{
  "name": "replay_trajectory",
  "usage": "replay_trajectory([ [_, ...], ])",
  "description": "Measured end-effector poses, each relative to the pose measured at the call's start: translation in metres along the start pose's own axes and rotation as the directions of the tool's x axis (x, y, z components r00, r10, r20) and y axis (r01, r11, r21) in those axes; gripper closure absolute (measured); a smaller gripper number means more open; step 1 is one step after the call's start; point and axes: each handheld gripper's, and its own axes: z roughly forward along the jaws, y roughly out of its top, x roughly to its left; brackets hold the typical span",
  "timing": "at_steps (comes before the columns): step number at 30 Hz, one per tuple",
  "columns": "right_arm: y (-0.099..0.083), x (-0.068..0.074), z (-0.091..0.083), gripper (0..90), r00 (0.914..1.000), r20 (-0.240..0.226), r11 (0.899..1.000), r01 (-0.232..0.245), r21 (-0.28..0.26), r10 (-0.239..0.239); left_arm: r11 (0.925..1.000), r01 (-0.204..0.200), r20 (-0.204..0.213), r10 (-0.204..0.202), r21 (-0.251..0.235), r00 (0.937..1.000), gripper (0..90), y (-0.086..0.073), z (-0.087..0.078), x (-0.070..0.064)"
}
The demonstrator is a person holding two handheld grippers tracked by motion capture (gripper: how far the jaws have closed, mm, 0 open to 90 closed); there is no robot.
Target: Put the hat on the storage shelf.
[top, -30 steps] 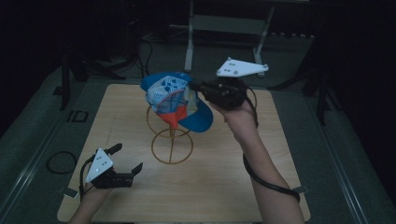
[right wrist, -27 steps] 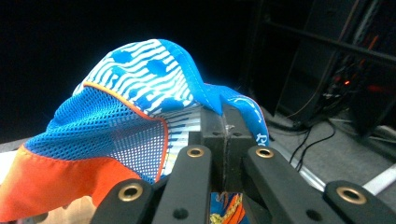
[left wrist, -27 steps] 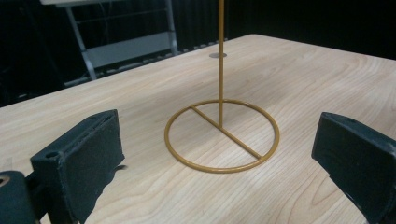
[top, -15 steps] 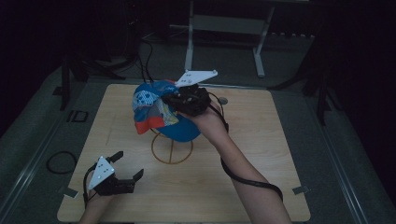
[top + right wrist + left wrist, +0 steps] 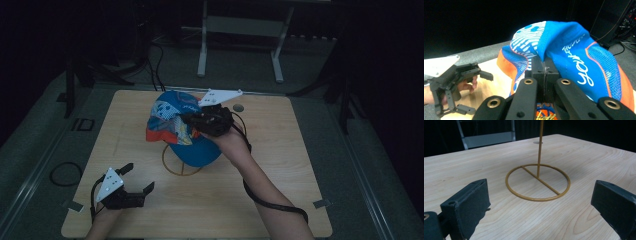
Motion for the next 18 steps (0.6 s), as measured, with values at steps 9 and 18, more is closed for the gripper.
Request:
replay_trajectory([
  [9,-0.021,0.006,-0.007,90.0,1.0000,0.005,1.000,-0.003,-0.003,0.003,0.9999,-0.003,0.006,0.003,0.013,1.0000,2.3,-0.002,0.001,-0.001],
  [18,-0.045,0.004,-0.009,89.8,0.9990,0.038,1.000,-0.024,-0.005,0.024,0.9998,0.006,0.010,-0.006,0.018,0.9999,2.2,-0.005,0.002,0.001],
])
